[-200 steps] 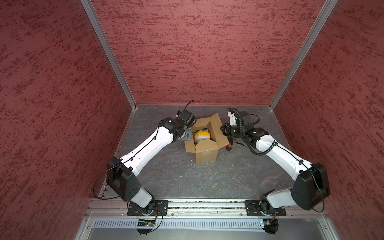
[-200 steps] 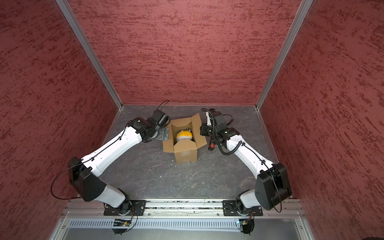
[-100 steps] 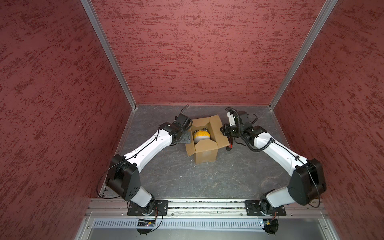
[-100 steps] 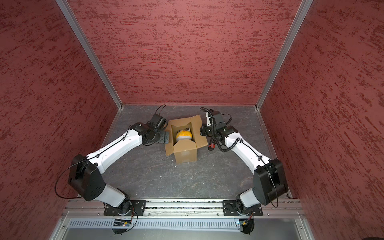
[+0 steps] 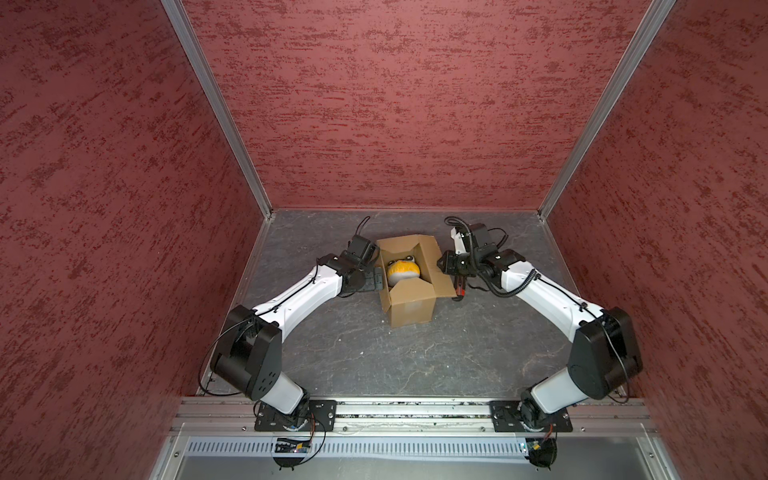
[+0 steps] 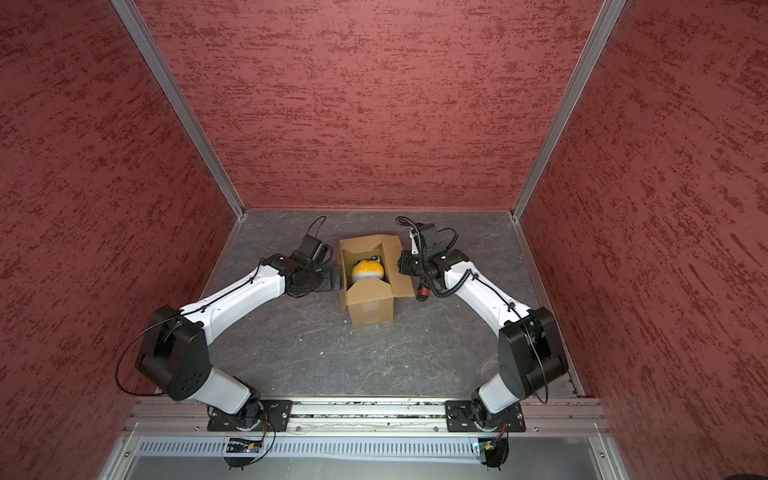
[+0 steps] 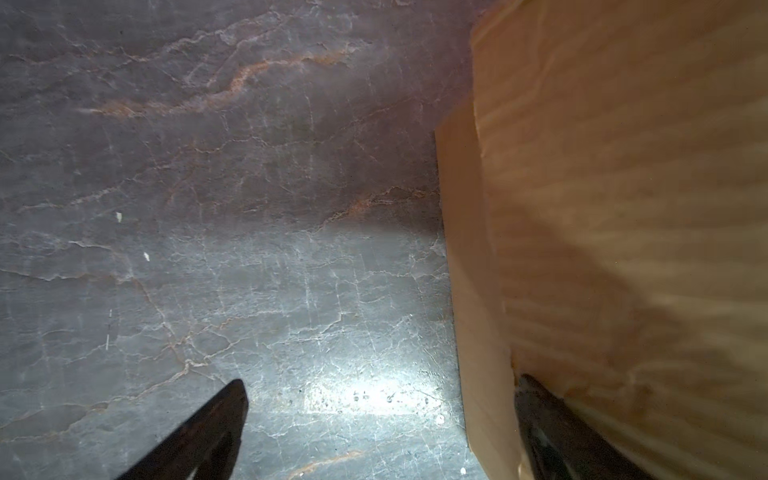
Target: Unpack the express box
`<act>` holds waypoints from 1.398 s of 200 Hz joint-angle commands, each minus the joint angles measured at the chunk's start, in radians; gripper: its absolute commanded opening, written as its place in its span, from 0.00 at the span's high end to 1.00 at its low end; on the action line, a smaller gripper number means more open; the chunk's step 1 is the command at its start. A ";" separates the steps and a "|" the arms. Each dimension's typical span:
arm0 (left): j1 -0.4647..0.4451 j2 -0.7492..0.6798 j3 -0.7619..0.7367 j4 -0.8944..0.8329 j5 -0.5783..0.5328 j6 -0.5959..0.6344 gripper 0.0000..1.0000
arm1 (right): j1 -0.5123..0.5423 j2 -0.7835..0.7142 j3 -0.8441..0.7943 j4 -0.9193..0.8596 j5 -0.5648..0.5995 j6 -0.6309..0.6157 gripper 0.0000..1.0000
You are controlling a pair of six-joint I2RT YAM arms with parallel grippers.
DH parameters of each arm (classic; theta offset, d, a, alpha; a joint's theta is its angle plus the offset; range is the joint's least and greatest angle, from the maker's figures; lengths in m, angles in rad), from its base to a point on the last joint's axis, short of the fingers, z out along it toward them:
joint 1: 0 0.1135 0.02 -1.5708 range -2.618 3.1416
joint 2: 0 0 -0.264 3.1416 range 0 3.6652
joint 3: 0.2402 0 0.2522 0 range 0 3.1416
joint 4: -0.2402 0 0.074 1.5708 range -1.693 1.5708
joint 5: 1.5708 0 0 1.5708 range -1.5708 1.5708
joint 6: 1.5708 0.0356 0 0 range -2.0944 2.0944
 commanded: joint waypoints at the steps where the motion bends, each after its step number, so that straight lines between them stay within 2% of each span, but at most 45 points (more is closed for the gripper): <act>1: 0.004 -0.020 -0.018 0.078 0.052 -0.024 0.00 | 0.016 0.009 0.010 -0.027 0.004 0.000 0.60; 47: 0.007 -0.023 -0.060 0.151 0.100 -0.059 0.00 | 0.025 0.026 0.015 -0.019 -0.001 0.000 0.57; 135: -0.005 -0.027 -0.143 0.303 0.199 -0.148 0.00 | 0.070 0.092 0.043 0.020 -0.037 0.009 0.57; 218: -0.068 -0.067 -0.184 0.350 0.189 -0.213 0.00 | 0.094 0.126 0.065 0.059 -0.065 0.027 0.57; 279: -0.086 -0.163 -0.236 0.319 0.161 -0.245 0.00 | 0.087 0.092 0.070 0.009 0.024 0.008 0.54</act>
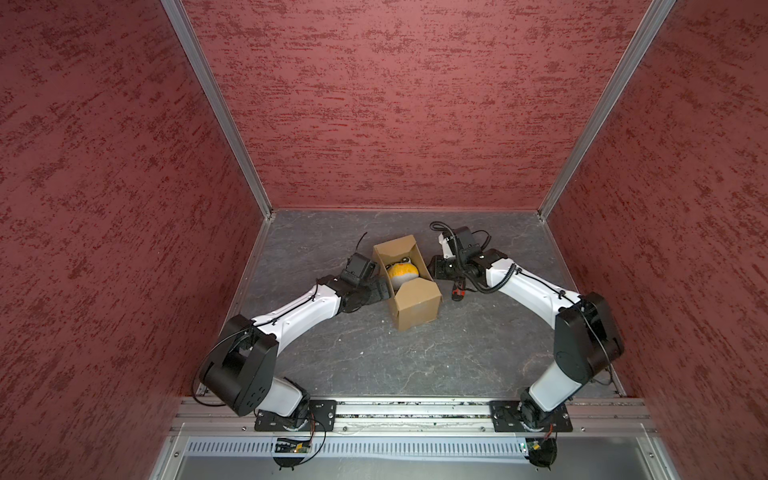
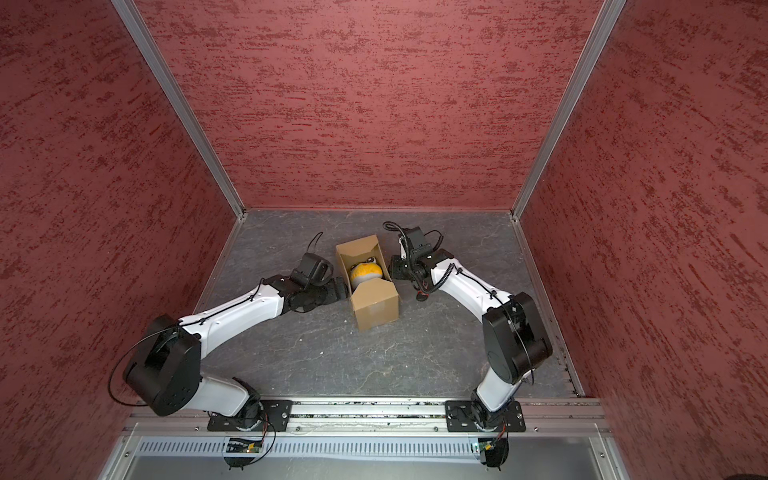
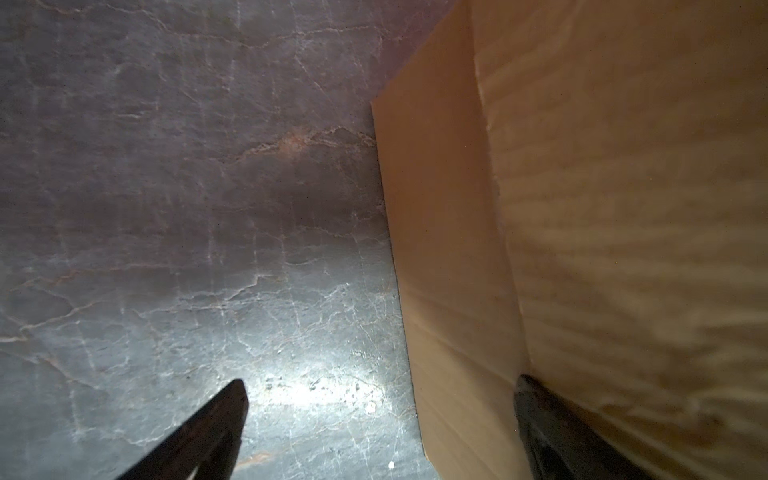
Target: Unpack the express box
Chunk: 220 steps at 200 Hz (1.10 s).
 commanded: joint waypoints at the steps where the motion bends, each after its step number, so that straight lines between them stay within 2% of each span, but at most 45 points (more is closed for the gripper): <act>1: -0.028 -0.064 -0.003 0.073 0.051 -0.020 0.00 | 0.032 -0.018 0.037 -0.006 0.011 -0.003 0.54; 42: -0.017 -0.153 -0.047 0.028 0.009 -0.030 0.00 | 0.008 -0.083 0.039 -0.053 0.109 0.001 0.49; 87: 0.080 -0.210 -0.044 -0.003 0.009 0.032 0.00 | -0.007 -0.167 0.040 -0.118 0.171 0.002 0.45; 132: 0.188 -0.202 -0.022 -0.001 0.029 0.098 0.00 | -0.005 -0.249 -0.011 -0.142 0.174 0.025 0.44; 180: 0.254 -0.190 -0.009 0.017 0.049 0.124 0.00 | -0.005 -0.300 -0.032 -0.141 0.164 0.047 0.44; 220: 0.330 -0.113 0.051 0.074 0.100 0.156 0.00 | -0.003 -0.361 -0.018 -0.204 0.187 0.064 0.44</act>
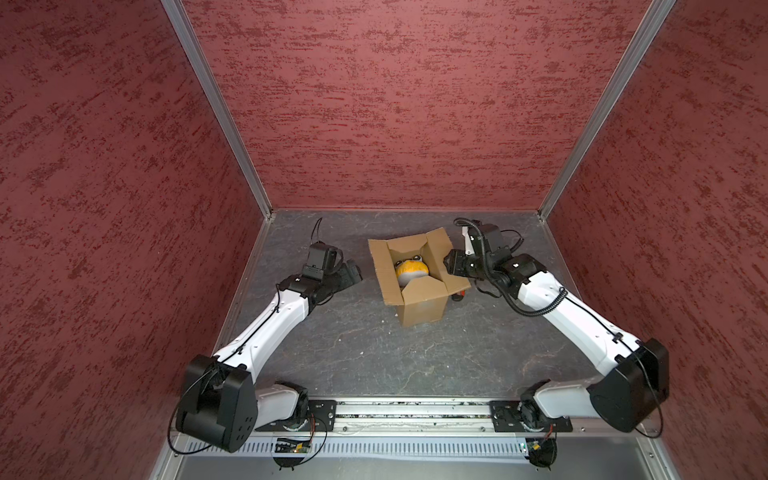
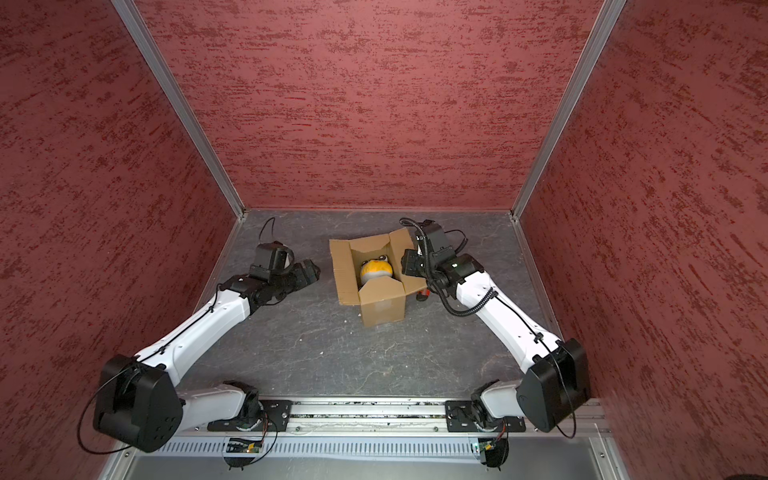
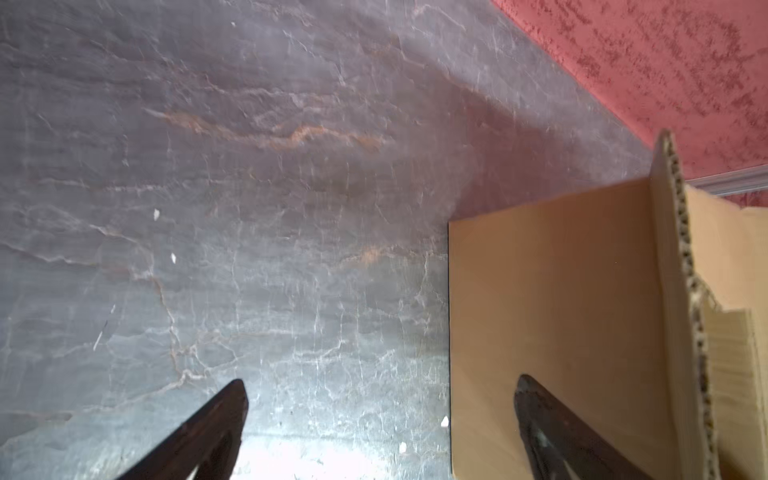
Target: Unpack the express box
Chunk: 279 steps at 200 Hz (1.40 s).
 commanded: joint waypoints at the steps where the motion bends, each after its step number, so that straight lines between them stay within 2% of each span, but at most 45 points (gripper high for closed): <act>1: 0.042 0.051 0.057 0.062 0.046 0.042 0.00 | 0.002 -0.057 0.004 -0.056 0.039 0.027 0.44; 26: 0.079 0.142 0.128 0.114 0.102 0.066 0.02 | 0.015 -0.095 -0.005 -0.125 0.061 0.040 0.47; 45: 0.092 0.221 0.189 0.153 0.146 0.089 0.09 | 0.043 -0.120 -0.012 -0.187 0.088 0.058 0.49; 53: 0.092 0.255 0.220 0.164 0.159 0.102 0.16 | 0.061 -0.131 -0.012 -0.211 0.098 0.068 0.49; 70: 0.095 0.333 0.293 0.167 0.199 0.129 0.40 | 0.105 -0.160 -0.011 -0.269 0.122 0.097 0.49; 83: 0.100 0.390 0.352 0.164 0.236 0.146 0.48 | 0.142 -0.189 -0.015 -0.317 0.141 0.131 0.49; 124: 0.099 0.539 0.522 0.142 0.341 0.195 0.52 | 0.246 -0.284 -0.101 -0.382 0.134 0.254 0.52; 155: 0.084 0.629 0.636 0.105 0.405 0.245 0.52 | 0.296 -0.260 -0.170 -0.324 0.109 0.289 0.52; 203: 0.064 0.715 0.753 0.088 0.515 0.333 0.52 | 0.308 -0.161 -0.211 -0.171 0.048 0.277 0.52; 244: 0.057 0.792 0.850 0.069 0.622 0.369 0.52 | 0.310 -0.143 -0.256 -0.071 0.029 0.300 0.52; 279: 0.025 0.804 0.861 0.052 0.629 0.387 0.52 | 0.310 -0.136 -0.271 -0.031 0.045 0.314 0.52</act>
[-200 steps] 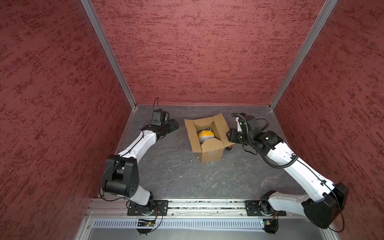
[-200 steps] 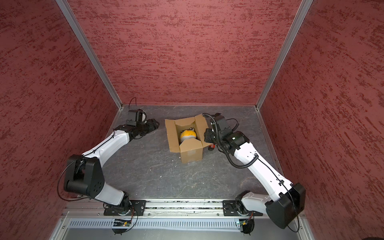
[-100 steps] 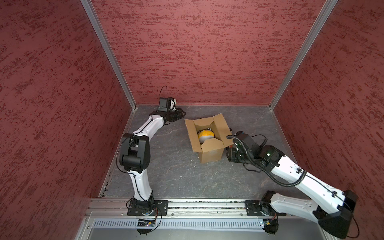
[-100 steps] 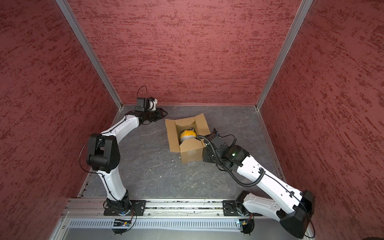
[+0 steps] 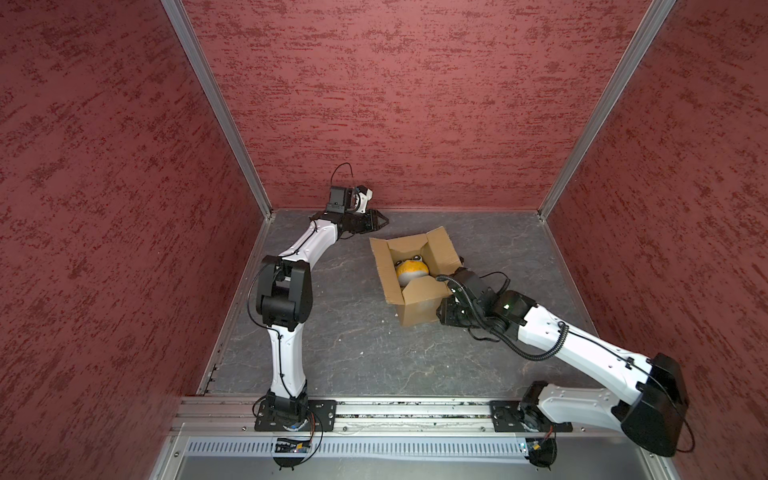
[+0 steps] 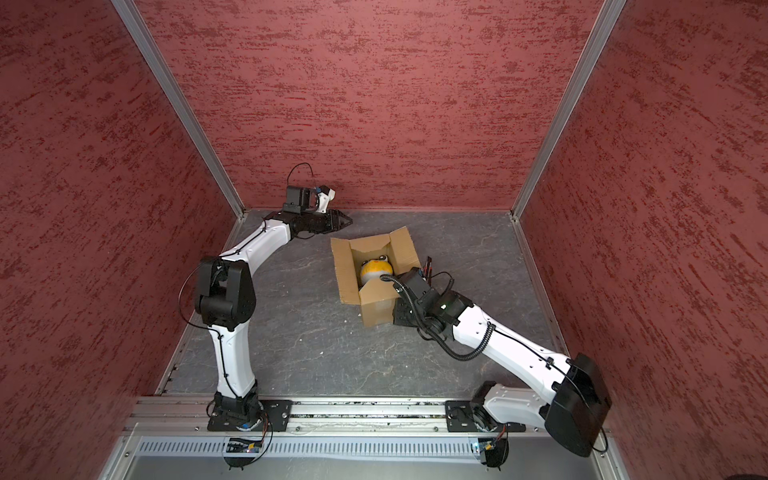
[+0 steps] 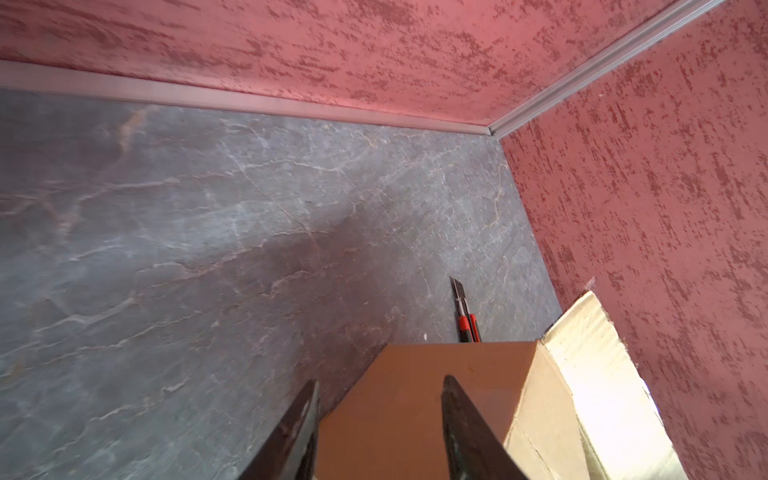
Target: Unpack the express box
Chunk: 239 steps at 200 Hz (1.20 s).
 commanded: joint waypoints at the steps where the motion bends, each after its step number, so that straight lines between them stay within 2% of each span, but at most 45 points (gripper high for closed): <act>1: -0.026 0.011 0.018 -0.021 0.046 0.043 0.52 | 0.006 0.005 -0.006 0.068 0.005 0.035 0.52; 54: -0.049 -0.037 -0.072 0.016 0.041 0.043 0.52 | 0.002 0.019 -0.005 0.063 0.033 0.036 0.51; 116: -0.050 -0.131 -0.246 0.086 0.037 0.013 0.52 | -0.031 0.009 -0.018 0.070 0.043 0.026 0.51; 199: -0.075 -0.351 -0.544 0.164 0.000 -0.046 0.52 | -0.110 0.002 -0.025 0.057 0.043 -0.042 0.51; 239: -0.102 -0.474 -0.663 0.137 -0.092 -0.048 0.52 | -0.150 0.033 -0.013 0.055 0.034 -0.086 0.50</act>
